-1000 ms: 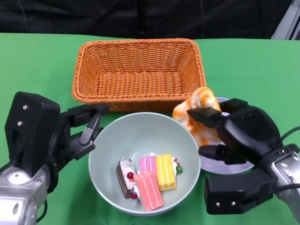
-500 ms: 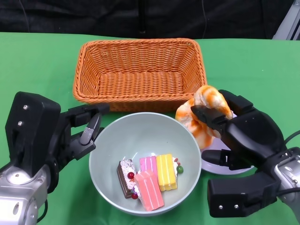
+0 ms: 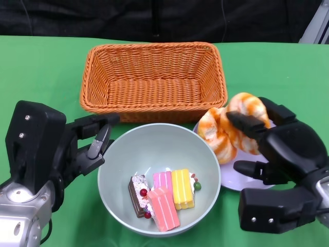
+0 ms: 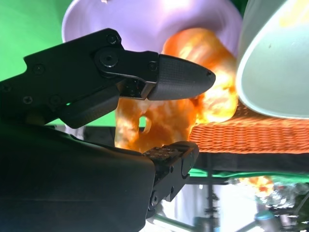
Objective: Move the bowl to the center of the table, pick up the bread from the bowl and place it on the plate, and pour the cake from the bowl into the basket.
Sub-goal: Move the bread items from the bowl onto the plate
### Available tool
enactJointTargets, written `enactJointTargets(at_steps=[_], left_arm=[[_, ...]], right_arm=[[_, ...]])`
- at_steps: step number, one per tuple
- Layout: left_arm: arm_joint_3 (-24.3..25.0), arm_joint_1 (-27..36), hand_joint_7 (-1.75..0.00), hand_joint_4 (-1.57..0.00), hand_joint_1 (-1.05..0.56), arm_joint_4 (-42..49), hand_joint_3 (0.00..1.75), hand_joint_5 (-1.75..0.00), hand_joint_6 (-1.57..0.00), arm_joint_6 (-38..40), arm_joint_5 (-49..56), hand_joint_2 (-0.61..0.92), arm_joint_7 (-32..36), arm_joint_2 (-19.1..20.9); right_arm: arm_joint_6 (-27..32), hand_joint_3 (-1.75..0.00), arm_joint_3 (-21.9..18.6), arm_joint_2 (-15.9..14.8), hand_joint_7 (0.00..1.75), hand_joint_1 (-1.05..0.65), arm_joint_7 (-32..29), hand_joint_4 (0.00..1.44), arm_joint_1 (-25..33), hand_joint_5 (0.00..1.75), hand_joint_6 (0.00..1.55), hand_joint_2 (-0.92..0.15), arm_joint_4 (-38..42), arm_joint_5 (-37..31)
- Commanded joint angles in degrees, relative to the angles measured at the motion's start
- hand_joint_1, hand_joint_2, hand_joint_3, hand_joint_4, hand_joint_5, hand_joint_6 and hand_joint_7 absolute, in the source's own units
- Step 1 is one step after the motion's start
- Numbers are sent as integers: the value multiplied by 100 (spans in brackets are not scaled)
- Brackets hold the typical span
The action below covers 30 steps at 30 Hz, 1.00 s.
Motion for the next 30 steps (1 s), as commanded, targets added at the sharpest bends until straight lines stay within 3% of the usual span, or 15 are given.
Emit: enactJointTargets(at_steps=[1, 30], left_arm=[[63, -27, 0, -50, -75, -26, 72, -1, -56, 2, -56, 92, -61, 75], [57, -44, 0, -51, -75, -30, 72, -1, -56, -32, -48, 92, -44, -2]], right_arm=[[13, -58, -205, -83, 0, -95, 62, 0, 170, 0, 22, -92, -72, 228], [-400, -51, -1009, -233, 1, -90, 350, 4, 1001, 2, 23, -92, -1572, 815]])
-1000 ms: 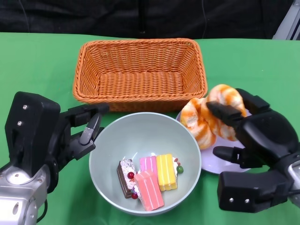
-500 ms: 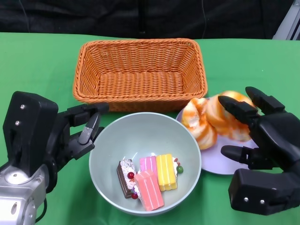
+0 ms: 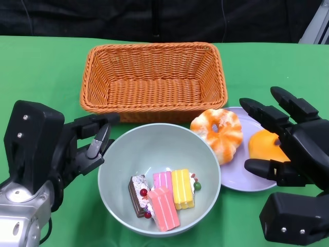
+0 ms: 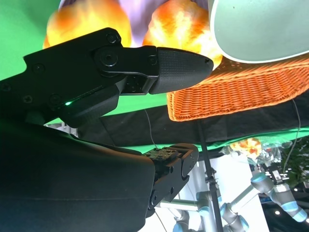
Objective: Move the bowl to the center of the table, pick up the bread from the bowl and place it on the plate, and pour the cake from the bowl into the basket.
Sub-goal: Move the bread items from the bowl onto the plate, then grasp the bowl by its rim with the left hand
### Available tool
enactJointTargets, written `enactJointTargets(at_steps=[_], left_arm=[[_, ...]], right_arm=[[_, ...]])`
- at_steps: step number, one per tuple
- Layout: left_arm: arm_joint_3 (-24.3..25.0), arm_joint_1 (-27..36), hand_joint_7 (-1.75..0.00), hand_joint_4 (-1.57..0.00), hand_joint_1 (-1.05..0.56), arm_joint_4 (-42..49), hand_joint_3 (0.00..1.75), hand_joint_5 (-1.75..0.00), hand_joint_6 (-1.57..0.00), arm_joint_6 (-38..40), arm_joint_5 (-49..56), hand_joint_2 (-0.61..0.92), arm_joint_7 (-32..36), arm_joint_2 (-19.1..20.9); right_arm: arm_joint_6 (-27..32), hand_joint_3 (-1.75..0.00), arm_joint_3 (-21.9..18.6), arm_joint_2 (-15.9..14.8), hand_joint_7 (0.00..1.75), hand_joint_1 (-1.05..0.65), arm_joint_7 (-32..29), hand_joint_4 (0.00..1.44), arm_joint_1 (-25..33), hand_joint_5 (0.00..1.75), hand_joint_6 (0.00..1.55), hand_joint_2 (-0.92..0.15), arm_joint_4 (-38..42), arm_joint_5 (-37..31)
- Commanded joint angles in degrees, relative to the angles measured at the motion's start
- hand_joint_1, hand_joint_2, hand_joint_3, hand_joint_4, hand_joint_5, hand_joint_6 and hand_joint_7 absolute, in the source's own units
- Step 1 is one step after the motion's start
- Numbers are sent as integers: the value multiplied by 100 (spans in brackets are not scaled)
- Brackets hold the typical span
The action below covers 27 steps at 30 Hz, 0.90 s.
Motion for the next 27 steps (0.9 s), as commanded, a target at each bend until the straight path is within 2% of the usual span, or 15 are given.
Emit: enactJointTargets(at_steps=[1, 5, 6, 8, 10, 11, 12, 13, 14, 15, 16, 18, 22, 24, 27], left_arm=[[29, -45, 0, -50, -74, -39, 72, -1, -56, -9, -34, 92, 16, 9], [46, -64, 0, -49, -75, -24, 72, 0, -55, -8, -58, 92, -41, 48], [42, -63, 0, -49, -75, -21, 72, 0, -55, -21, -57, 92, -48, 54], [43, -55, -1, -50, -75, -14, 72, 0, -55, -56, -55, 92, -48, 50], [36, -56, -1, -50, -75, 3, 72, -1, -56, -81, -52, 92, -52, 49], [29, -59, 0, -50, -75, 12, 72, -1, -55, -88, -48, 92, -51, 48], [26, -63, 0, -50, -75, 21, 72, -1, -55, -97, -46, 92, -48, 44], [27, -64, 0, -50, -75, 20, 72, -1, -55, -96, -43, 92, -37, 37], [28, -65, 0, -50, -74, 17, 72, -1, -55, -94, -42, 92, -28, 33], [29, -65, 0, -50, -74, 21, 72, -1, -56, -108, -34, 92, -15, 27], [32, -66, -1, -50, -74, 26, 72, -1, -56, -119, -31, 92, -11, 27], [40, -70, -1, -51, -74, 39, 72, -1, -56, -139, -34, 92, -18, 31], [48, -45, -1, -51, -75, 47, 72, -1, -56, -202, -29, 92, -31, 44], [73, -35, -1, -51, -74, 43, 72, -1, -56, -221, -43, 92, -35, 52], [85, -21, -1, -52, -74, 4, 72, -1, -57, -228, -33, 92, -33, 81]], right_arm=[[-114, -50, -164, -82, 1, -89, -14, 5, 119, 2, 24, -92, -70, 129], [-369, -41, -265, 22, 3, -79, -339, 12, 190, 6, 31, -92, 34, 185], [-599, -38, -310, 103, 4, -78, -613, 15, 196, 7, 33, -92, 151, 255], [-1190, -20, -371, 217, 6, -52, -1270, 41, 143, 14, 55, -92, 464, 317], [-1648, -13, -435, 332, 5, -40, -1521, 54, 95, 16, 66, -92, 706, 618], [-1825, -23, -480, 421, 13, -23, -1504, 79, 92, 38, 86, -91, 783, 907], [-1954, -44, -527, 510, 18, -11, -1473, 87, 99, 89, 107, -86, 831, 1164], [-2039, -71, -571, 574, 23, -7, -1440, 86, 110, 121, 117, -75, 856, 1341], [-2077, -102, -599, 604, 42, -6, -1416, 87, 117, 145, 119, -60, 868, 1412], [-2011, -125, -629, 659, 79, -6, -1312, 88, 150, 160, 109, -49, 807, 1568], [-1927, -137, -649, 709, 111, -7, -1205, 88, 183, 167, 98, -42, 733, 1708], [-1631, -148, -685, 840, 147, -11, -894, 90, 301, 173, 84, -34, 483, 2115], [-554, -137, -769, 1160, 159, -13, -245, 91, 632, 175, 77, -42, -302, 3007], [321, -132, -827, 1346, 156, -12, 129, 91, 836, 175, 78, -46, -895, 3786], [1605, -129, -1091, 1526, 154, -9, 690, 89, 1021, 175, 77, -49, -1531, 5470]])
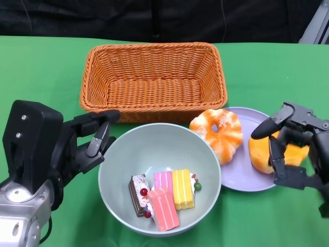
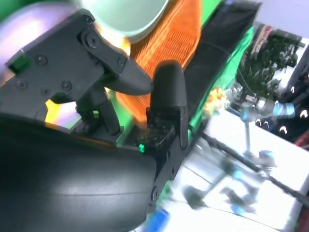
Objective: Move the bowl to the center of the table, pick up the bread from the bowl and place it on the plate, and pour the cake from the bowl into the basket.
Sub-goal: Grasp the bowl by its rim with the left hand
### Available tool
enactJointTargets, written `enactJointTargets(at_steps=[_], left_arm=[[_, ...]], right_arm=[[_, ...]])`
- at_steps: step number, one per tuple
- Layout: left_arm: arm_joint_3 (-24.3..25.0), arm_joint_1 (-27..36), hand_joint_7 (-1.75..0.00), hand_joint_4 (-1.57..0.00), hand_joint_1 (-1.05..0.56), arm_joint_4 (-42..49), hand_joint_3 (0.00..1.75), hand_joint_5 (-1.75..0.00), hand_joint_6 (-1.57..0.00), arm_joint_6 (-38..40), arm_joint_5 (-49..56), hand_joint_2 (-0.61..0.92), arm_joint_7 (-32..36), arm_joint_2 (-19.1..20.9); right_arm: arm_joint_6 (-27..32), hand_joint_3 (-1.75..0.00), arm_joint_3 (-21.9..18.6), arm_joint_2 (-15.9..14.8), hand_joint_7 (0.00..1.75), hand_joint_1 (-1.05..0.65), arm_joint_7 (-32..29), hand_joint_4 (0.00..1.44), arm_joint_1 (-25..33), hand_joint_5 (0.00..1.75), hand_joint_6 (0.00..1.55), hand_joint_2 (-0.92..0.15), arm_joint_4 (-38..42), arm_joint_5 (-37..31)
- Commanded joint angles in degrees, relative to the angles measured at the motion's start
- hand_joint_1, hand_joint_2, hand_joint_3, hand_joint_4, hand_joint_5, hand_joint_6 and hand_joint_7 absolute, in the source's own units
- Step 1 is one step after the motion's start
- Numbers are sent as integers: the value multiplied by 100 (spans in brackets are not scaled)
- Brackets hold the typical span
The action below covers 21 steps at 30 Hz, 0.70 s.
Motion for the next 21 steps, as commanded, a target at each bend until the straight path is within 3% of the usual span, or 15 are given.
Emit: enactJointTargets(at_steps=[1, 4, 8, 9, 10, 12, 16, 21], left_arm=[[59, -13, -1, -52, -73, -21, 72, -1, -57, -89, -6, 92, -38, 105], [-64, 34, -1, -52, -73, -71, 72, -1, -57, -207, 119, 92, -92, 210], [-278, 161, -1, -52, -74, -128, 71, -2, -58, -637, 359, 92, -192, 385], [-319, 225, -2, -53, -74, -177, 70, -2, -59, -798, 425, 92, -206, 422], [-346, 297, -2, -54, -74, -233, 67, -2, -61, -966, 476, 92, -216, 445], [-406, 424, -3, -55, -75, -336, 64, -3, -62, -1277, 611, 92, -218, 509], [-561, 668, -4, -60, -73, -554, 60, -6, -66, -2026, 1057, 92, -187, 721], [-574, 917, -4, -66, -68, -606, 48, -8, -68, -3958, 1866, 92, -592, 1733]], right_arm=[[1347, -125, -425, 94, 156, -9, 520, 87, 201, 175, 75, -51, -684, 1689], [2430, -121, -802, 138, 157, -9, 541, 89, 346, 172, 76, -53, -1113, 3009], [3441, -119, -1294, 93, 141, -10, 386, 100, 548, 149, 84, -53, -1431, 4509], [3577, -118, -1432, 84, 142, -11, 413, 96, 637, 157, 82, -55, -1469, 4912], [3686, -114, -1570, 73, 155, -12, 476, 86, 731, 167, 71, -61, -1483, 5315], [3822, -109, -1765, 47, 169, -14, 519, 79, 879, 173, 60, -66, -1488, 5918], [3860, -99, -1890, 11, 174, -18, 553, 75, 1089, 175, 55, -68, -1506, 6436], [3765, -96, -1795, 31, 175, -18, 595, 74, 1255, 175, 56, -67, -1533, 6407]])
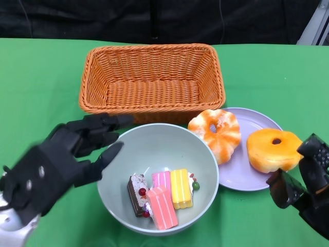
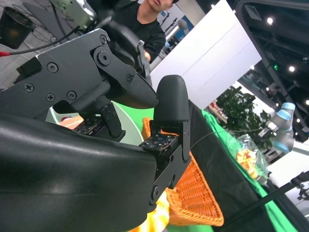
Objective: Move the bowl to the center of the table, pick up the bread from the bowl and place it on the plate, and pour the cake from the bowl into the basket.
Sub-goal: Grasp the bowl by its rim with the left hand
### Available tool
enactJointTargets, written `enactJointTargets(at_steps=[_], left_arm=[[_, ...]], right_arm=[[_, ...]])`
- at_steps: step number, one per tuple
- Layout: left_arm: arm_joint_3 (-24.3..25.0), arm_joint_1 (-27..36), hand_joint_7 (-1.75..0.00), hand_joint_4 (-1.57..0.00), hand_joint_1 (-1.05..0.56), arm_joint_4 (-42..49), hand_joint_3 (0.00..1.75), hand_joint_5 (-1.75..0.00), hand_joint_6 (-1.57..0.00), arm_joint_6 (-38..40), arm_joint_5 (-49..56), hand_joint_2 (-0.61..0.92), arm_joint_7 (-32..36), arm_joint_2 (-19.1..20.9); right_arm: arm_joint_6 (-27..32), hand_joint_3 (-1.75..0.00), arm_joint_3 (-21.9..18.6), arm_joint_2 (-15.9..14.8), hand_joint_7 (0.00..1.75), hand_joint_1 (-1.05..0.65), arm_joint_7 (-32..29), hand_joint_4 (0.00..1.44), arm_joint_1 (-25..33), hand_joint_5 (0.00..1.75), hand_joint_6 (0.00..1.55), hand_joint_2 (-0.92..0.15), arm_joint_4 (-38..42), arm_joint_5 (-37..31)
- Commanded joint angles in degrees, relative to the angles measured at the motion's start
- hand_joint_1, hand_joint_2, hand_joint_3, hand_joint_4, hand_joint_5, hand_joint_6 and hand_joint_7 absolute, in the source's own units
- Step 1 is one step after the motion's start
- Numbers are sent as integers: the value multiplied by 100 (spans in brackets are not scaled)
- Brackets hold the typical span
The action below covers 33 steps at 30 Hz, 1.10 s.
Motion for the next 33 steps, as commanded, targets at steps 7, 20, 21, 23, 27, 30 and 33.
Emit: enactJointTargets(at_steps=[7, 20, 21, 23, 27, 30, 33], left_arm=[[437, 29, -8, -74, -74, 556, 15, -12, -82, -4246, 1320, 92, -270, 2077], [686, -1111, 0, -67, -98, 2051, 16, -1, -80, -7538, 2673, 92, 266, 2777], [675, -1186, 0, -66, -98, 2208, 14, -1, -79, -7663, 2800, 92, 362, 2683], [676, -1337, 0, -64, -97, 2465, 14, 0, -76, -7863, 3136, 92, 590, 2480], [639, -1500, 0, -62, -95, 2725, 22, 0, -74, -7996, 3780, 92, 967, 2213], [577, -1611, 0, -62, -93, 2905, 28, 0, -73, -8159, 4264, 92, 1292, 2130], [413, -1765, 0, -60, -91, 3174, 31, 0, -72, -8271, 4656, 92, 1607, 2103]], right_arm=[[-121, -95, 130, -48, 175, -16, -42, 73, 85, 175, 55, -69, -9, -93], [-117, -97, 260, -11, 175, -14, -340, 72, 67, 175, 54, -73, -13, -360], [-122, -97, 276, -5, 175, -14, -350, 72, 64, 175, 54, -73, -12, -388], [-134, -97, 316, 13, 175, -14, -422, 73, 60, 175, 54, -73, -33, -493], [-117, -97, 353, 59, 175, -14, -546, 74, 38, 175, 54, -72, -57, -542], [-102, -98, 376, 75, 175, -14, -619, 74, 35, 175, 55, -72, -90, -561], [-94, -99, 419, 98, 175, -15, -706, 75, 16, 175, 55, -72, -117, -598]])
